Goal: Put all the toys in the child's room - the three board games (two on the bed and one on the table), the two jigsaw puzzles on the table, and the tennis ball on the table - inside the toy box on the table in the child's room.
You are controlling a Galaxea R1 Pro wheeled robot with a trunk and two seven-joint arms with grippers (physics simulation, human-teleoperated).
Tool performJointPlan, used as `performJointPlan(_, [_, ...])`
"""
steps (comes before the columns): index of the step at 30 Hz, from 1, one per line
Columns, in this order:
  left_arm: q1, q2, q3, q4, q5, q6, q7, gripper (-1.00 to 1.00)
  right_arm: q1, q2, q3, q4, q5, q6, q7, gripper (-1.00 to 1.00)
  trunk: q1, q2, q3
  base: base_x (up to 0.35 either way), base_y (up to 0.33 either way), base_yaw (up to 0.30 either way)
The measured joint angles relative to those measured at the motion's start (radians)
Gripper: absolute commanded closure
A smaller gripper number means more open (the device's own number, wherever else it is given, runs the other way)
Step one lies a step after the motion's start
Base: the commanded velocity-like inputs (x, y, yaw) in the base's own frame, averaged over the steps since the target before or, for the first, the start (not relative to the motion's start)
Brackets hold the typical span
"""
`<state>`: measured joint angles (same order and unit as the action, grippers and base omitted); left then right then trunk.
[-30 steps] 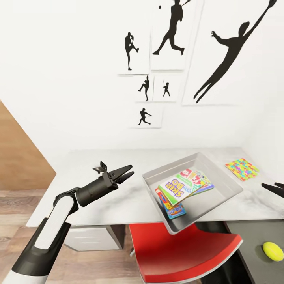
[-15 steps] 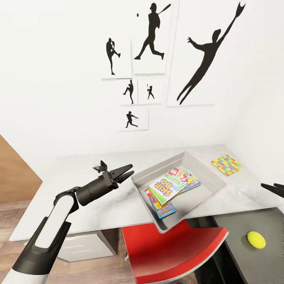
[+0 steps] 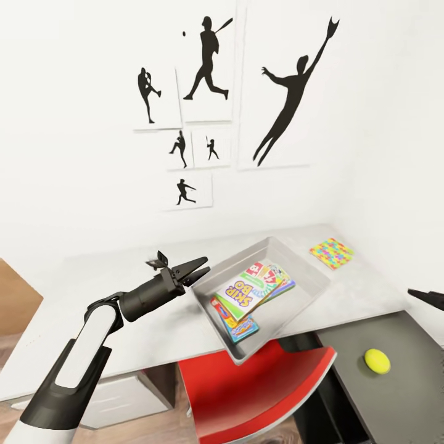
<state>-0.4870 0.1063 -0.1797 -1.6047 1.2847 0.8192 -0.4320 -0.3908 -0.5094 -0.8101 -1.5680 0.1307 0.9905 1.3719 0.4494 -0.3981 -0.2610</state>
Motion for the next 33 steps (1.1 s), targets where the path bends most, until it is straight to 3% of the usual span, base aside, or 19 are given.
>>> performJointPlan(4, [0.0, -0.008, 0.0, 0.0, 0.0, 0.0, 0.0, -1.0, -0.002, 0.001, 0.0, 0.004, 0.024, 0.028, -0.001, -1.0, 0.0, 0.0, 0.003, 0.0, 0.0, -0.075])
performJointPlan(5, [-0.001, -0.04, -0.003, -0.001, 0.0, 0.0, 0.0, -1.0, -0.007, 0.002, 0.0, 0.012, 0.062, 0.047, -0.018, -1.0, 0.0, 0.0, 0.003, 0.0, 0.0, -0.026])
performJointPlan(8, [-0.001, -0.05, -0.006, -0.001, -0.001, 0.0, 0.0, -1.0, -0.008, 0.002, 0.0, 0.018, 0.067, 0.048, -0.029, -1.0, 0.0, 0.0, 0.003, 0.0, 0.0, -0.017])
performJointPlan(9, [-0.002, -0.064, -0.018, -0.001, -0.001, -0.001, 0.001, -1.0, -0.012, 0.003, 0.004, 0.033, 0.076, 0.048, -0.061, -1.0, 0.0, 0.0, 0.003, 0.0, 0.0, -0.008])
performJointPlan(19, [-0.003, -0.077, -0.032, 0.0, -0.001, -0.001, 0.016, -1.0, -0.018, 0.011, 0.056, 0.054, 0.086, 0.05, -0.124, -1.0, 0.0, 0.0, 0.004, 0.0, 0.0, -0.004])
performJointPlan(26, [-0.026, -0.089, -0.067, 0.0, 0.0, -0.001, 0.085, -1.0, -0.072, 0.047, 0.116, 0.142, 0.089, 0.051, -0.293, -1.0, 0.0, 0.0, 0.004, 0.0, 0.0, 0.0])
performJointPlan(29, [-0.049, -0.119, -0.102, -0.001, 0.001, -0.003, 0.145, -1.0, -0.131, 0.067, 0.172, 0.227, 0.087, 0.052, -0.41, -1.0, 0.0, 0.0, 0.004, 0.0, 0.0, 0.0])
performJointPlan(30, [-0.049, -0.12, -0.102, -0.001, 0.001, -0.003, 0.146, -1.0, -0.131, 0.067, 0.173, 0.228, 0.087, 0.053, -0.411, -1.0, 0.0, 0.0, 0.004, 0.0, 0.0, 0.0])
performJointPlan(32, [-0.06, -0.15, -0.121, -0.001, 0.002, -0.003, 0.194, -1.0, -0.162, 0.076, 0.204, 0.278, 0.086, 0.053, -0.474, -1.0, 0.0, 0.0, 0.004, 0.0, 0.0, 0.0])
performJointPlan(33, [-0.071, -0.176, -0.139, -0.001, 0.003, -0.002, 0.247, -1.0, -0.182, 0.081, 0.225, 0.323, 0.084, 0.053, -0.518, -1.0, 0.0, 0.0, 0.004, 0.0, 0.0, 0.0])
